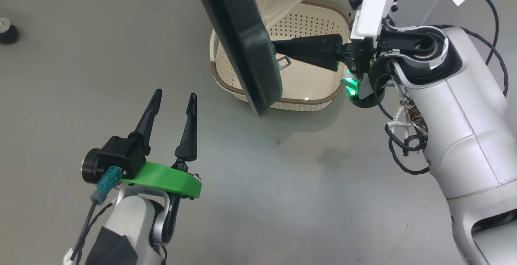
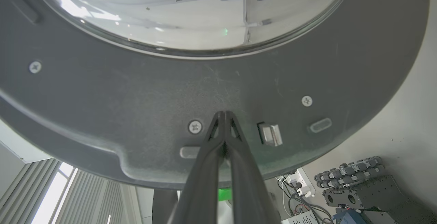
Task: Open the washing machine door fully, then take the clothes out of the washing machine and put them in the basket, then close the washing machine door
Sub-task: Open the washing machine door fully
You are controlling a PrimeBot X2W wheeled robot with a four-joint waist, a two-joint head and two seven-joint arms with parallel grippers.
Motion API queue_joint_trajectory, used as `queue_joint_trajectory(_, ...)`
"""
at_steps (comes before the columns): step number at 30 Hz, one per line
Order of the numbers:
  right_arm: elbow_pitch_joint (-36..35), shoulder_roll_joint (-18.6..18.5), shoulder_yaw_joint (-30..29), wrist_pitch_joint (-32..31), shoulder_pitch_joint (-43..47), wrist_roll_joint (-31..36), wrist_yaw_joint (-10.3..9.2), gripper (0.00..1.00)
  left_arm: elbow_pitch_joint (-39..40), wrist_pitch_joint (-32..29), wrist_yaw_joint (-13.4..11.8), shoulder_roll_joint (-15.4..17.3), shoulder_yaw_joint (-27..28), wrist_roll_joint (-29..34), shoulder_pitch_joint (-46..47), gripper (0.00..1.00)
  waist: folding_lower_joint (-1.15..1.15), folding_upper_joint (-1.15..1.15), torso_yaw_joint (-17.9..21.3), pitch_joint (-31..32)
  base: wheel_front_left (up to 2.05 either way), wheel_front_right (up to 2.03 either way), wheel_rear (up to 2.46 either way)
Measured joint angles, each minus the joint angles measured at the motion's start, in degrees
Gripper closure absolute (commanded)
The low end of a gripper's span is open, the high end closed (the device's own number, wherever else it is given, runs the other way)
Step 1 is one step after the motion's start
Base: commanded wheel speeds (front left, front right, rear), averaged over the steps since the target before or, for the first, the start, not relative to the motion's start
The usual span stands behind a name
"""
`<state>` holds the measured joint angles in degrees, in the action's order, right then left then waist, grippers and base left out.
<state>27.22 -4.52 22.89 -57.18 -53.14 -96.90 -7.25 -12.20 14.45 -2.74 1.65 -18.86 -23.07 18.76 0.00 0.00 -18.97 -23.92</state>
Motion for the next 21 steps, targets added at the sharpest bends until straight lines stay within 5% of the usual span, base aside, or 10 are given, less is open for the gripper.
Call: queue_joint_trajectory(21,-2.37,-0.01,8.92,4.10,1.82,-5.67,0.00,1.00,0.07,0.00,-0.49,0.00,-0.03,-0.07,-0.05,0.00,0.00,0.00,-0.24,0.18,0.00,0.00,0.00)
